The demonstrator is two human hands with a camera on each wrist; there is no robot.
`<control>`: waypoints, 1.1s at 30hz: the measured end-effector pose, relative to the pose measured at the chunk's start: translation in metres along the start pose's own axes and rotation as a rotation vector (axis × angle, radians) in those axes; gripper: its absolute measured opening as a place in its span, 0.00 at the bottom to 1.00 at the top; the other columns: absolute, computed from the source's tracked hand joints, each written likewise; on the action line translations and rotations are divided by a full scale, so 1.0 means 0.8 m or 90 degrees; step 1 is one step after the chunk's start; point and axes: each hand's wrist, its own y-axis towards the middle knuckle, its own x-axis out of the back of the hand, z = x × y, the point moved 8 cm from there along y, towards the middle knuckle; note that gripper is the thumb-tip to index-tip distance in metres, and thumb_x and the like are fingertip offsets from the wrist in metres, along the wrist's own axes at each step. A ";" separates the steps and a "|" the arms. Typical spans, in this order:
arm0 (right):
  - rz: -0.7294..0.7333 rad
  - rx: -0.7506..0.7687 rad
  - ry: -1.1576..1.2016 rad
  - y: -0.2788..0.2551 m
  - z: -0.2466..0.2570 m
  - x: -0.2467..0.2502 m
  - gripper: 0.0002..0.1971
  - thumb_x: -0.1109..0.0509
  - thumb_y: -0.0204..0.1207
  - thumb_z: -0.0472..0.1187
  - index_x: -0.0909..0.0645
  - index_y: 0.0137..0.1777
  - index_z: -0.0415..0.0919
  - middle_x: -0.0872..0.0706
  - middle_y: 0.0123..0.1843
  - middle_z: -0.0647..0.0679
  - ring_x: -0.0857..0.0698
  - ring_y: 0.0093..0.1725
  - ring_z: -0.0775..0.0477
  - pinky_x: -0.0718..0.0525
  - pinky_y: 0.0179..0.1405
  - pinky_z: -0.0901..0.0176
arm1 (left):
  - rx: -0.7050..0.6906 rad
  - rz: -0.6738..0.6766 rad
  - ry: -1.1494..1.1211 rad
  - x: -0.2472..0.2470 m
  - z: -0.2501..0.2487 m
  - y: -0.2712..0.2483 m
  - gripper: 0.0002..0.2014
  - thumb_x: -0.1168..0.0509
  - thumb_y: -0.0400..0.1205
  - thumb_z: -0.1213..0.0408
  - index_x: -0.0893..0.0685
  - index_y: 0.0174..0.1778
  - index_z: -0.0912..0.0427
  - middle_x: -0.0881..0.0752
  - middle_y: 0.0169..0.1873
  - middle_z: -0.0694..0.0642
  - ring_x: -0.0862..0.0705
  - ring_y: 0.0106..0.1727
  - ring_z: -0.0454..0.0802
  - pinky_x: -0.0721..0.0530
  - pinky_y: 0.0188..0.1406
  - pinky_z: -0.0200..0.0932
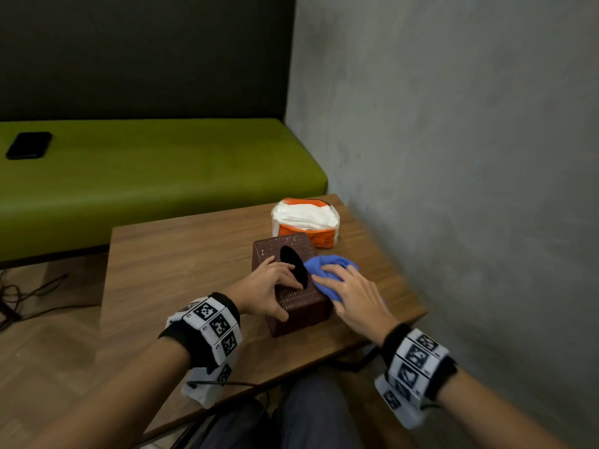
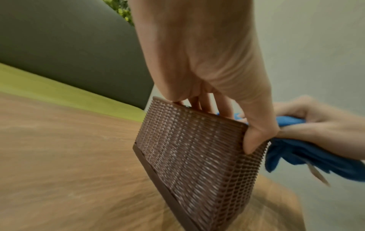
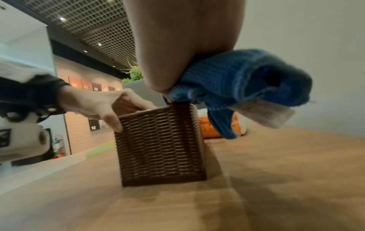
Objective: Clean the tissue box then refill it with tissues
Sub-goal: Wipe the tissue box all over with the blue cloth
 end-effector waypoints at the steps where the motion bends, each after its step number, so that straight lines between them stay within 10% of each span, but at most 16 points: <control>1: -0.006 -0.012 -0.002 0.005 0.000 0.000 0.22 0.40 0.79 0.35 0.27 0.73 0.48 0.27 0.74 0.47 0.27 0.69 0.40 0.19 0.54 0.50 | -0.001 0.006 0.005 -0.001 -0.002 0.000 0.31 0.24 0.68 0.61 0.21 0.69 0.56 0.24 0.72 0.52 0.40 0.81 0.45 0.63 0.81 0.47; 12: 0.023 0.035 0.020 -0.015 0.005 -0.002 0.23 0.40 0.78 0.35 0.27 0.72 0.51 0.28 0.74 0.47 0.27 0.68 0.43 0.19 0.53 0.49 | 0.024 0.157 0.151 0.001 -0.001 -0.002 0.34 0.26 0.70 0.64 0.27 0.73 0.54 0.35 0.80 0.53 0.52 0.84 0.49 0.62 0.81 0.56; 16: -0.151 -0.036 0.093 0.017 -0.015 0.033 0.22 0.48 0.78 0.42 0.23 0.69 0.49 0.21 0.68 0.48 0.24 0.63 0.44 0.19 0.56 0.52 | 0.102 0.230 0.246 0.016 0.000 0.005 0.42 0.28 0.73 0.56 0.41 0.81 0.55 0.49 0.84 0.56 0.58 0.85 0.53 0.59 0.81 0.61; 20: -0.162 -0.144 0.121 0.056 -0.025 0.029 0.20 0.41 0.79 0.35 0.24 0.71 0.47 0.24 0.72 0.45 0.26 0.68 0.39 0.24 0.61 0.49 | 0.232 0.054 0.072 0.008 -0.018 0.012 0.42 0.32 0.69 0.36 0.27 0.70 0.66 0.27 0.74 0.60 0.44 0.82 0.60 0.44 0.81 0.60; 24: -0.003 -0.171 0.064 0.044 -0.004 -0.013 0.24 0.42 0.80 0.36 0.33 0.76 0.49 0.36 0.81 0.46 0.37 0.77 0.40 0.27 0.69 0.46 | 0.273 -0.162 0.086 -0.013 -0.031 0.011 0.27 0.40 0.79 0.46 0.26 0.68 0.62 0.21 0.68 0.61 0.48 0.83 0.59 0.54 0.79 0.69; 33: -0.013 -0.197 0.016 0.045 -0.025 -0.004 0.26 0.42 0.78 0.32 0.32 0.75 0.48 0.33 0.77 0.43 0.34 0.73 0.37 0.22 0.59 0.44 | 0.215 -0.213 0.019 -0.011 -0.018 0.005 0.24 0.32 0.73 0.53 0.21 0.64 0.60 0.24 0.72 0.59 0.50 0.84 0.53 0.61 0.80 0.64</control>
